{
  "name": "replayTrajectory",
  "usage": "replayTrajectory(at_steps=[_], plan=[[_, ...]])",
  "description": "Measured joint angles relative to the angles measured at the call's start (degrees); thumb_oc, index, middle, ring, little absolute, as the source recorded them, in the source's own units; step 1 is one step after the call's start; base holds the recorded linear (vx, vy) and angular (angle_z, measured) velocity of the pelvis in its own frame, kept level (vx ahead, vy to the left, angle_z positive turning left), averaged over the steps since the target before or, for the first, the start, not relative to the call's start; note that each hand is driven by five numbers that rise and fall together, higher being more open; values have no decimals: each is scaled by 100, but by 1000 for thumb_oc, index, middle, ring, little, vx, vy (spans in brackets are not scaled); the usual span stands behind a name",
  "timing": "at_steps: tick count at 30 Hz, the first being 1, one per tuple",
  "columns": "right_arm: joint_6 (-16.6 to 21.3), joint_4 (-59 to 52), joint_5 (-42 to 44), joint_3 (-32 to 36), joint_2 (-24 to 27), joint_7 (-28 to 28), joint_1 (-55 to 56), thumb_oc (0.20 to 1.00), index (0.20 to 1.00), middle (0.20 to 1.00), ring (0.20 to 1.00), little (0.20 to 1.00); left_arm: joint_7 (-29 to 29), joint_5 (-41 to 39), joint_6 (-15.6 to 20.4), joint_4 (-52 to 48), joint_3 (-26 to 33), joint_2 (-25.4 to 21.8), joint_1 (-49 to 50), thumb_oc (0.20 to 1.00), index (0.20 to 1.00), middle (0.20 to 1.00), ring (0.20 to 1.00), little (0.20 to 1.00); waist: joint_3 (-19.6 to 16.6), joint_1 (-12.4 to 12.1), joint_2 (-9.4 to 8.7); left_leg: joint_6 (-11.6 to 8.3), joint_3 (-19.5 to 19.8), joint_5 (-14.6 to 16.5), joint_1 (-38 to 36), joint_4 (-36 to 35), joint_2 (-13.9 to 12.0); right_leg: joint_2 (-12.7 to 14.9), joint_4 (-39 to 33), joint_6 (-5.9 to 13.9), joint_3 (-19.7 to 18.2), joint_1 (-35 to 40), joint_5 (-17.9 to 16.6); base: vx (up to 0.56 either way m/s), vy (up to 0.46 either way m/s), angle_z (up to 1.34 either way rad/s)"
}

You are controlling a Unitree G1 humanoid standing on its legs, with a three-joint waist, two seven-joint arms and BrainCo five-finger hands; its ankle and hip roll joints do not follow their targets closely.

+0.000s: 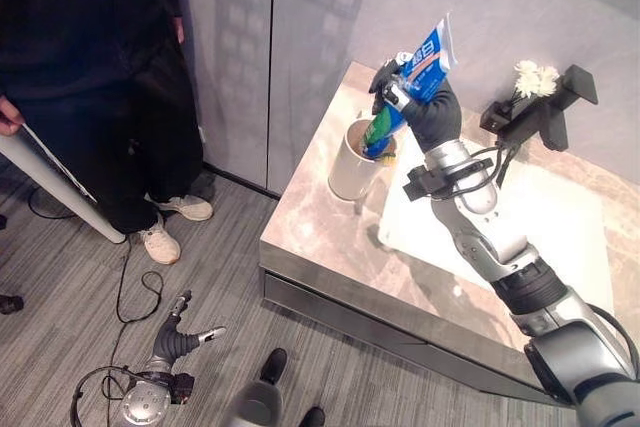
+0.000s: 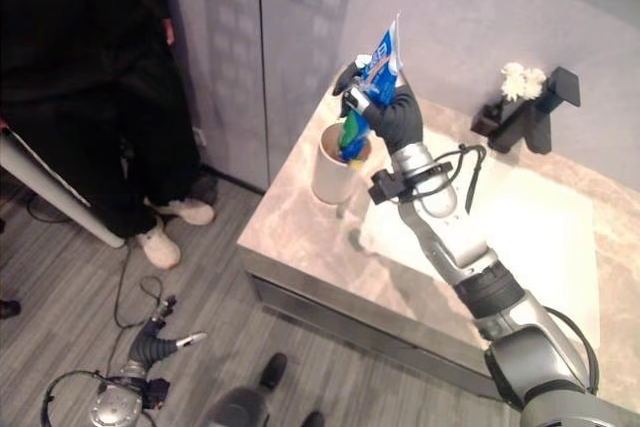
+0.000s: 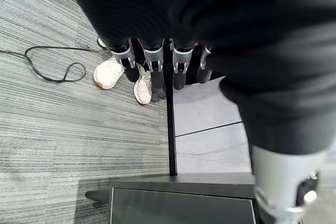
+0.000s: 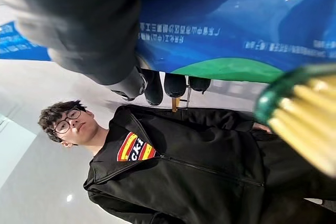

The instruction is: Put brush and paste in cup on sink, flatten towel.

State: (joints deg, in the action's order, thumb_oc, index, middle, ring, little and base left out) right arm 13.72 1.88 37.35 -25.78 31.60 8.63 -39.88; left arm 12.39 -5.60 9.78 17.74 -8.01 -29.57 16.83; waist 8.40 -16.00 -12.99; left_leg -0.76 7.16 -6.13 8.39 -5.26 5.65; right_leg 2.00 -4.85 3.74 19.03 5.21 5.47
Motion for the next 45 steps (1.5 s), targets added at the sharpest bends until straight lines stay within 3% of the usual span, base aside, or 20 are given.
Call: replayTrajectory(at_steps=[7,8,9,10,22,28,31,33,38,41,44,45], plan=[[-10,152,-16,-77,-174,11,-23,200,200,200,200,200,34,0,0,-1,3,-1,-11,1000,1000,1000,1000,1000,91,-26,-158,-1,8,1,46,1,-6,-9,0,0,8,-43,0,0,0,0],[-10,152,-17,-77,-177,10,-29,473,473,473,473,473,35,0,0,-1,3,-1,-18,1000,1000,1000,1000,1000,94,-32,-165,0,9,0,56,1,-5,-8,0,0,10,-52,0,0,0,0],[-10,153,-30,-77,-184,14,-43,473,473,473,473,473,37,0,0,-1,4,-5,-26,1000,1000,1000,1000,1000,102,-54,-180,6,14,-4,67,2,-4,-8,0,0,15,-64,0,0,0,0],[-10,154,-62,-79,-184,14,-56,1000,1000,1000,1000,1000,38,0,0,1,5,-8,-37,1000,1000,1000,1000,1000,107,-59,-186,23,14,-16,73,2,-4,-9,0,0,17,-69,0,0,0,0],[-10,140,-286,-69,-211,170,-339,1000,1000,1000,1000,1000,87,2,0,-14,-15,-77,-207,1000,1000,1000,1000,1000,121,-48,-167,28,3,-22,49,2,-5,-3,-1,0,1,-56,0,-3,1,0],[-11,-91,-768,311,-190,432,-383,1000,1000,1000,1000,1000,95,12,0,-14,-170,-131,-357,1000,1000,1000,1000,1000,217,-26,-32,18,-42,-15,-55,2,-14,0,-1,-1,-116,36,-2,-31,5,-5],[-1,-465,-1165,720,-32,566,-385,1000,1000,1000,1000,1000,109,255,-2,1,-182,-137,-374,1000,1000,1000,1000,1000,263,47,64,24,-124,-19,-137,2,-18,14,-1,-4,-147,99,-3,-28,14,-7],[5,-673,-1413,848,507,626,-383,1000,1000,1000,1000,1000,137,465,-1,-41,-176,-171,-396,1000,1000,1000,1000,1000,248,78,138,33,-131,-25,-135,2,-16,17,0,-6,-151,95,-12,-44,18,-4],[156,-1056,-1938,2426,885,989,576,1000,1000,1000,1000,1000,243,716,36,-647,-96,-382,-298,1000,1000,1000,1000,1000,166,272,354,52,-196,-38,-181,2,-16,31,0,-16,-244,115,-40,-34,12,-6],[234,-1305,-2320,3782,960,1259,1995,1000,1000,1000,1000,1000,279,780,161,-1489,619,-475,60,1000,1000,1000,1000,1000,130,397,454,49,-194,-34,-253,1,-8,39,0,-14,-270,190,-42,-19,2,-3],[330,-1409,-2618,5164,892,1746,3001,1000,1000,1000,1000,1000,289,539,347,-2264,1204,-562,339,1000,1000,1000,1000,1000,55,665,732,13,-233,-3,-238,-1,-17,36,1,-28,-290,173,-52,-27,-5,-5],[341,-1392,-2630,5303,861,1872,3082,1000,1000,1000,1000,1000,302,472,419,-2353,1285,-570,403,1000,1000,1000,1000,1000,25,722,786,17,-250,4,-230,-2,-19,34,1,-31,-295,181,-54,-6,-18,-14]])
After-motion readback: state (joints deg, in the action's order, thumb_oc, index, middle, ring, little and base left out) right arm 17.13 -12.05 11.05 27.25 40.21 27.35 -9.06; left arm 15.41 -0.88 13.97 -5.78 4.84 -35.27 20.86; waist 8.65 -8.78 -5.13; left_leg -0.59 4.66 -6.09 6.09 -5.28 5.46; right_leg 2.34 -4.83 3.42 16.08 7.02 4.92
